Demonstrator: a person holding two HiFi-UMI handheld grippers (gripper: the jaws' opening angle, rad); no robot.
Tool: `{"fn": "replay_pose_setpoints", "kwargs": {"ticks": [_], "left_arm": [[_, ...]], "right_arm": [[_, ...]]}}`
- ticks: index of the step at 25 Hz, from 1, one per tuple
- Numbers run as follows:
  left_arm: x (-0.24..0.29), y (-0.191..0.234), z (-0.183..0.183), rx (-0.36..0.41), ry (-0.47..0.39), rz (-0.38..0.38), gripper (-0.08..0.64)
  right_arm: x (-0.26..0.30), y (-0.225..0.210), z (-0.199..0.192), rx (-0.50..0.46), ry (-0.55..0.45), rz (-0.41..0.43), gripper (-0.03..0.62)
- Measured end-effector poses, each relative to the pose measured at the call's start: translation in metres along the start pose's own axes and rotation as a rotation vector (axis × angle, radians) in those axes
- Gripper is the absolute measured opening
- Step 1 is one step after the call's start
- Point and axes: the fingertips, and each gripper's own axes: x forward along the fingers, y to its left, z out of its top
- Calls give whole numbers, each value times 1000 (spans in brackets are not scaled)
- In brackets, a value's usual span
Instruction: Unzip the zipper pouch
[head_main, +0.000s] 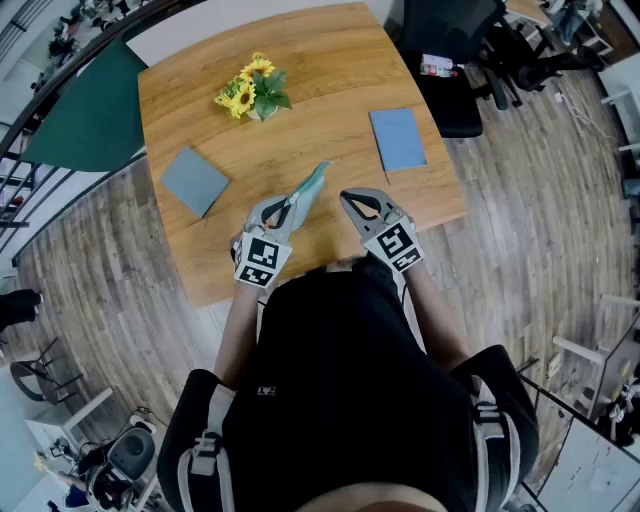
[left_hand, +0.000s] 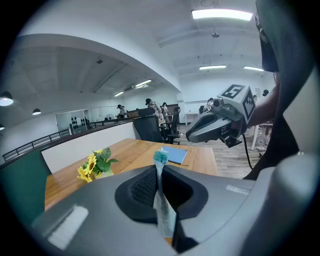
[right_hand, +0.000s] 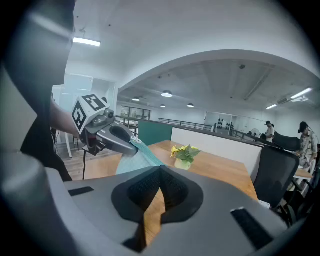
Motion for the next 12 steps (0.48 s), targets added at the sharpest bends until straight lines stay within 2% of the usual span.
{"fn": "replay_pose_setpoints", "kwargs": {"ticks": [12], "left_arm": [[-5,-4,-4,-3,2,2,7]], "right_arm": [[0,6,-2,0,3,8,2]]}}
